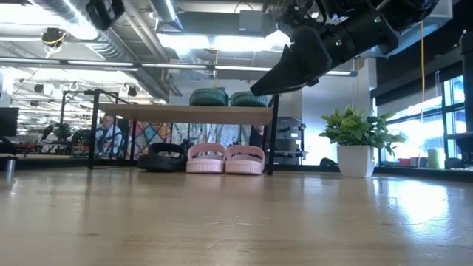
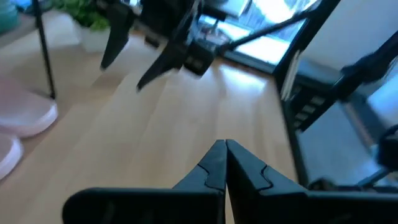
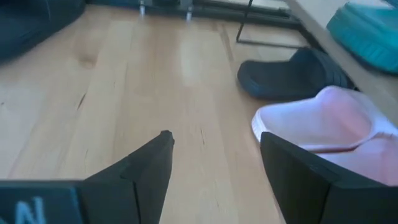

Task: Pick and place slides into the shelf
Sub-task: Put the black slide under the shelf

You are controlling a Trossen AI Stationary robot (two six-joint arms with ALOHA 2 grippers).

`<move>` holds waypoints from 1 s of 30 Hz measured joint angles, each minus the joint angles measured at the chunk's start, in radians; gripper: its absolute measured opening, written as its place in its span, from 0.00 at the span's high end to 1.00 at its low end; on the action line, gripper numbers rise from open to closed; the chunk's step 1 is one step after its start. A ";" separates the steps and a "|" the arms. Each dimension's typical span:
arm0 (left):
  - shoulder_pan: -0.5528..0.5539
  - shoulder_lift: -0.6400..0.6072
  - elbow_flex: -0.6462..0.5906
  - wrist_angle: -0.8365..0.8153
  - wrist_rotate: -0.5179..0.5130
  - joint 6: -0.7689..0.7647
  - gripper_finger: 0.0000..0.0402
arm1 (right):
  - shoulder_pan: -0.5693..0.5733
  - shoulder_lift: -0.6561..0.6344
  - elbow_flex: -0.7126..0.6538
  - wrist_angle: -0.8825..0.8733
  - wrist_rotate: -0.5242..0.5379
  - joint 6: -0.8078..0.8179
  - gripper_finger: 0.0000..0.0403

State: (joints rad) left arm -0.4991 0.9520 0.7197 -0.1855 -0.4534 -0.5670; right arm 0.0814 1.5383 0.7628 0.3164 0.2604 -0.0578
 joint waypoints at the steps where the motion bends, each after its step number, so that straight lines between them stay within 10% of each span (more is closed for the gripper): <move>1: 0.001 0.000 0.000 0.020 0.000 0.001 1.00 | 0.000 0.000 0.000 -0.011 0.000 0.000 0.40; 19: -0.029 0.129 0.030 0.290 0.046 0.174 0.50 | 0.000 0.000 0.000 -0.110 0.000 -0.008 0.40; 30: -0.155 0.561 0.645 -0.740 -0.076 -0.484 0.48 | 0.000 0.000 0.000 -0.111 0.000 0.010 0.40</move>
State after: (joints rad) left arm -0.6545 1.5126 1.3645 -0.9259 -0.5293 -1.0510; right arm 0.0818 1.5381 0.7628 0.2058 0.2600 -0.0474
